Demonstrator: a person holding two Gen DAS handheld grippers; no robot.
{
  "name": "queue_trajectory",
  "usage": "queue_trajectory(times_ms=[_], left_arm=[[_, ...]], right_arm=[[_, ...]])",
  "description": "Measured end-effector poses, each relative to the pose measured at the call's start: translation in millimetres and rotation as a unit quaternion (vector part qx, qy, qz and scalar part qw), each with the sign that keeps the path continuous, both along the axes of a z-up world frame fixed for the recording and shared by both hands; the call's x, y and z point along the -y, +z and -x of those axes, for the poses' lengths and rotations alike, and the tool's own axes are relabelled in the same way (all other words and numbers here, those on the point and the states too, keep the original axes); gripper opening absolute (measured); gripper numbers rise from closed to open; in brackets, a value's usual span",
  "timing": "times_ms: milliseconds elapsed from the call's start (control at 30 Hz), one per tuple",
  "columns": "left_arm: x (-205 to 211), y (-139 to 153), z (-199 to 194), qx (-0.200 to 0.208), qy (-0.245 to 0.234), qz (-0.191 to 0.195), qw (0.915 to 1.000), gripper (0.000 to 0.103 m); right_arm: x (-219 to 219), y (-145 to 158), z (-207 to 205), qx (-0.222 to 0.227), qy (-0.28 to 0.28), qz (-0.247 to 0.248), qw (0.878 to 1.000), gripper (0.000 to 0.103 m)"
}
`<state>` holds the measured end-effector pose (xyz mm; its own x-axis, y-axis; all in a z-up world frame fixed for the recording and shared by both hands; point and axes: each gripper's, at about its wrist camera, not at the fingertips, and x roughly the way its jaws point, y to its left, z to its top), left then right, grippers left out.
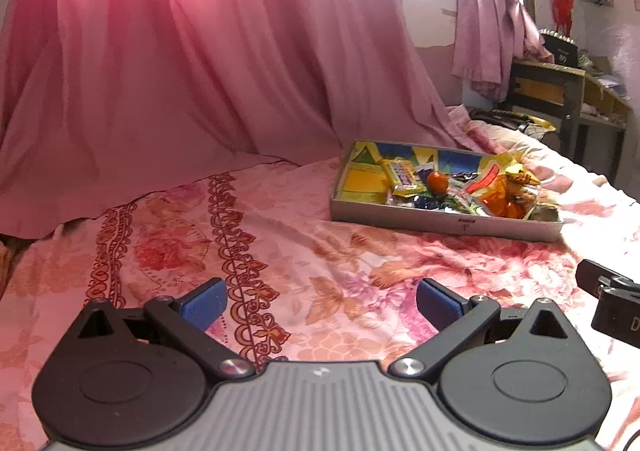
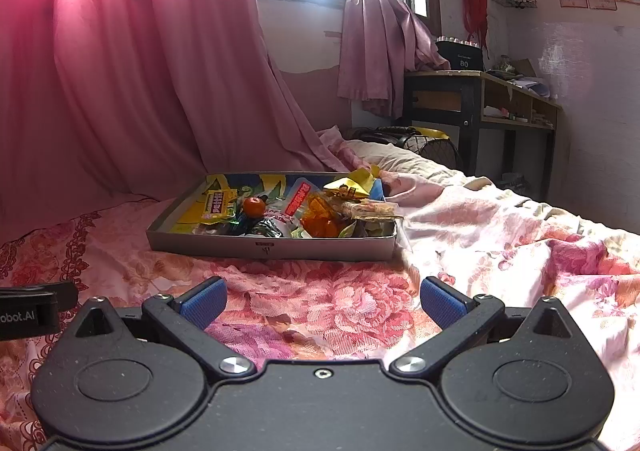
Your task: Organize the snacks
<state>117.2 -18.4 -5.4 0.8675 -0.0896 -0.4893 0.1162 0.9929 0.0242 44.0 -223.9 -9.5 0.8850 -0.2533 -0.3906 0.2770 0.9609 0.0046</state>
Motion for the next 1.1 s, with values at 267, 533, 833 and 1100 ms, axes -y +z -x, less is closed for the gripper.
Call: queue_trajectory(times_ms=[267, 533, 833, 1100], left_arm=[[2.1, 0.3, -1.2, -0.014, -0.008, 0.000, 0.9999, 0.103], [0.3, -0.4, -3.2, -0.019, -0.003, 0.003, 0.9998, 0.103], [0.0, -2.1, -3.4, -0.021, -0.002, -0.001, 0.9998, 0.103], [-0.1, -3.0, -4.0, -0.025, -0.001, -0.002, 0.9997, 0.103]], right_arm=[[0.9, -0.4, -0.1, -0.002, 0.000, -0.002, 1.000, 0.102], [2.0, -1.4, 0.2, -0.005, 0.001, -0.002, 1.000, 0.102], [1.5, -0.9, -1.0, -0.009, 0.002, -0.002, 1.000, 0.102], [0.9, -0.6, -2.2, -0.010, 0.002, -0.002, 1.000, 0.102]])
